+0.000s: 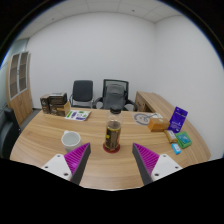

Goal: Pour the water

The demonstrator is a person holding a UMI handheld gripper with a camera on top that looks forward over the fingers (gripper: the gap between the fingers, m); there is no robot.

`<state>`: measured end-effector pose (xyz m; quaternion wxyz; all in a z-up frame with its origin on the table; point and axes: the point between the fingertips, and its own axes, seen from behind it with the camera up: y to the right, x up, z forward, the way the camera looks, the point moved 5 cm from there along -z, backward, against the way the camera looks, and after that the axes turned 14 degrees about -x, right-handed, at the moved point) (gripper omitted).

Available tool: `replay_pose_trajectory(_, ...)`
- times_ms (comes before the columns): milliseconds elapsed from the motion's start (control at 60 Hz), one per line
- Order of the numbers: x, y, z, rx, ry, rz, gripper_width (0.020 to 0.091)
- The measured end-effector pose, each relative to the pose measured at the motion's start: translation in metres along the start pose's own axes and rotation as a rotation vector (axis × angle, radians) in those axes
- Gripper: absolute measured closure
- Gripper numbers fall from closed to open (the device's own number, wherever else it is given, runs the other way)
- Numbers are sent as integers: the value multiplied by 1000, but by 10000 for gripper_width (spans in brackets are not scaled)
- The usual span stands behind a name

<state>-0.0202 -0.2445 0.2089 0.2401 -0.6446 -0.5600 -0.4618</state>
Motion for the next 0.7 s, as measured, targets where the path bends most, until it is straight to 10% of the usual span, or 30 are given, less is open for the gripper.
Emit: replay_pose_trajectory(700,-47,-10,-192,-81,-93,40,248)
